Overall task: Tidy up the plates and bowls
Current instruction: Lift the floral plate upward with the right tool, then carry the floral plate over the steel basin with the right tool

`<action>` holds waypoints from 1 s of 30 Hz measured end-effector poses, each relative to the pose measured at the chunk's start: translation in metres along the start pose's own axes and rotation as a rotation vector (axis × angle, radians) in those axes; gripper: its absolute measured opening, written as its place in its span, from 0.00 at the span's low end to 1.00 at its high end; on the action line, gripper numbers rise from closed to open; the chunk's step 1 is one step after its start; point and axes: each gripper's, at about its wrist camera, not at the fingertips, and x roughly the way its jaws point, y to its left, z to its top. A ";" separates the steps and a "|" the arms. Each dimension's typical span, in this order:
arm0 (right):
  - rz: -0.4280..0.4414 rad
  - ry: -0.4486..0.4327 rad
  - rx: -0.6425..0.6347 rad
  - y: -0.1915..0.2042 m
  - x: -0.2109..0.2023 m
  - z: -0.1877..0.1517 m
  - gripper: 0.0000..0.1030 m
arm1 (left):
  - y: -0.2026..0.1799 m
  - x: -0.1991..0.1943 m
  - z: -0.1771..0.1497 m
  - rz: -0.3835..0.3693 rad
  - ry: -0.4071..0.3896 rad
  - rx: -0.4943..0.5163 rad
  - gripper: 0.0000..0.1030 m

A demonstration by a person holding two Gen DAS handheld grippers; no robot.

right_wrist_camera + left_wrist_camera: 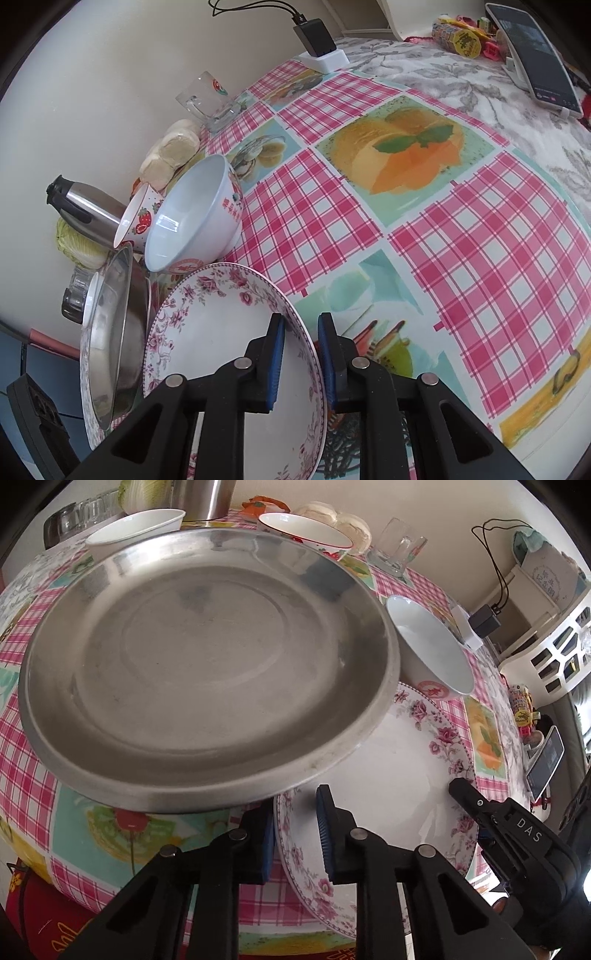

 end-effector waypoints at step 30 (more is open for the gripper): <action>0.018 -0.054 0.104 -0.050 -0.030 0.013 0.15 | -0.048 0.005 -0.003 -0.106 0.012 0.092 0.20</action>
